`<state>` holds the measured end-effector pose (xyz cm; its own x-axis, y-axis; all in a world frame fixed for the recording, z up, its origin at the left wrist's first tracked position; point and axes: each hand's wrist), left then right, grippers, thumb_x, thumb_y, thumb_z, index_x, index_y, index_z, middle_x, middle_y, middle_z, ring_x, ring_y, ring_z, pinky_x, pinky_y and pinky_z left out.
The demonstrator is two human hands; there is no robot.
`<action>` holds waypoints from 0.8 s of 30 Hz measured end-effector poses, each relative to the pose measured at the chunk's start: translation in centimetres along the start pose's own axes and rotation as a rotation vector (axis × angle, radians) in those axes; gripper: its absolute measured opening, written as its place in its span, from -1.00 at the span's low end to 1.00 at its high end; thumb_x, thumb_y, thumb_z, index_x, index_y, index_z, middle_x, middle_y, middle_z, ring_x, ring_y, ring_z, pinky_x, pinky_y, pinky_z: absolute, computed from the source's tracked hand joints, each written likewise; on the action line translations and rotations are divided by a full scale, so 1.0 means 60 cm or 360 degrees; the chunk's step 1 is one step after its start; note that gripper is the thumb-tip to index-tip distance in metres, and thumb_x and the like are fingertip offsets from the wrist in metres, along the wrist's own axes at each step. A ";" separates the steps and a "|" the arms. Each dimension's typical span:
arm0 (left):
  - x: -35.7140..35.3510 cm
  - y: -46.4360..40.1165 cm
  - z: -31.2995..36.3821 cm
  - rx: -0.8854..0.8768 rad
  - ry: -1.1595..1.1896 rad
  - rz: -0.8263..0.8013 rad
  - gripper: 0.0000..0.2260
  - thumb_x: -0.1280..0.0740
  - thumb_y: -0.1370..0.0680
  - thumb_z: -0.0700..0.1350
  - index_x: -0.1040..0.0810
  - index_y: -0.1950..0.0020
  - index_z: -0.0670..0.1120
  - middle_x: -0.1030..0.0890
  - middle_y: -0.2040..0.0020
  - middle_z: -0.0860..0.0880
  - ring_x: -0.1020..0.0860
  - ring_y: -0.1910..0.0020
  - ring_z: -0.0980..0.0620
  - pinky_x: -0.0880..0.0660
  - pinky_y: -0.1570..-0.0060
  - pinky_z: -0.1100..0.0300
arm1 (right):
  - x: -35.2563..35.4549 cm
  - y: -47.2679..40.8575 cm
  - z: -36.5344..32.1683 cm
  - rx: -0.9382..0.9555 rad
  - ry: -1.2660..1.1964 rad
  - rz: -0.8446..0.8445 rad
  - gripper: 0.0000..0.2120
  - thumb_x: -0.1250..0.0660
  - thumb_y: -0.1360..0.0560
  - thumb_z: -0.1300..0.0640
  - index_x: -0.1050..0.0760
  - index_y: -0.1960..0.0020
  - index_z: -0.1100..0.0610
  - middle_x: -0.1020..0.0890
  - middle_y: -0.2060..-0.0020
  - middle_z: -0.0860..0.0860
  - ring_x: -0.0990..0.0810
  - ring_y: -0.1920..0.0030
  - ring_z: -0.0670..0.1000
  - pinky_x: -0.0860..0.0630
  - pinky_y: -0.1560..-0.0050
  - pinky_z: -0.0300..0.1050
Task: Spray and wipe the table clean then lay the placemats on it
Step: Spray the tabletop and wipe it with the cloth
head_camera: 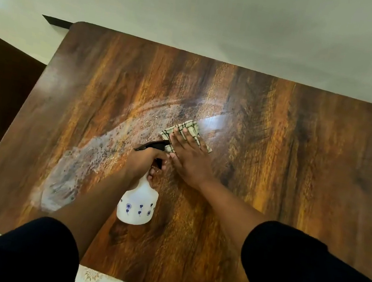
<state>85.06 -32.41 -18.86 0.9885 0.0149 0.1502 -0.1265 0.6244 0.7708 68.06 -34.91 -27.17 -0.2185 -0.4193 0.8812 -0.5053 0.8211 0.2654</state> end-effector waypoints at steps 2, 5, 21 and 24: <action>0.002 -0.009 0.005 -0.0010 0.0002 0.0016 -0.86 -0.42 -0.56 -0.21 -0.68 0.18 -0.21 -0.64 0.28 -0.20 -0.37 0.54 0.03 -0.32 0.52 0.20 | 0.016 -0.005 0.025 0.0048 0.0027 -0.0011 -0.37 0.24 -0.66 -0.21 0.11 -0.69 -0.05 0.09 -0.67 -0.10 0.17 -0.66 -0.02 0.18 -0.64 0.15; 0.002 -0.019 0.016 0.0000 0.0027 -0.0040 -0.92 -0.42 -0.57 -0.21 -0.67 0.12 -0.16 -0.64 0.28 -0.18 -0.36 0.52 0.04 -0.30 0.55 0.22 | 0.041 -0.020 0.080 -0.0192 0.0013 0.0121 -0.44 0.11 -0.73 -0.15 0.12 -0.68 -0.08 0.07 -0.67 -0.07 0.15 -0.66 0.01 0.15 -0.64 0.17; 0.027 -0.055 0.028 -0.0001 0.0219 -0.0010 -0.82 -0.41 -0.57 -0.19 -0.68 -0.13 -0.22 -0.65 0.28 -0.16 -0.33 0.53 0.05 -0.28 0.56 0.22 | 0.067 -0.131 0.071 -0.0896 -0.0236 0.0471 -0.39 -0.08 -0.72 0.00 0.10 -0.69 -0.07 0.05 -0.68 -0.04 0.14 -0.67 0.07 0.13 -0.63 0.29; 0.031 -0.053 0.024 0.0006 0.0219 0.0022 -0.89 -0.42 -0.55 -0.19 -0.68 0.00 -0.21 -0.65 0.28 -0.16 -0.32 0.52 0.04 -0.27 0.55 0.21 | 0.039 -0.162 -0.006 -0.0573 -0.0193 0.0333 -0.40 -0.05 -0.72 -0.06 0.08 -0.69 -0.05 0.04 -0.68 -0.05 0.14 -0.67 0.05 0.23 -0.62 0.21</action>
<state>87.20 -35.52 -20.13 0.9886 0.1305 0.0747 -0.1402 0.6204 0.7716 72.78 -43.70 -27.55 -0.3926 -0.2544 0.8838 -0.1211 0.9669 0.2245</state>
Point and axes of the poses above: each hand's wrist, its own y-axis away from the middle knuckle, its own x-axis out of the back of the hand, z = x × y
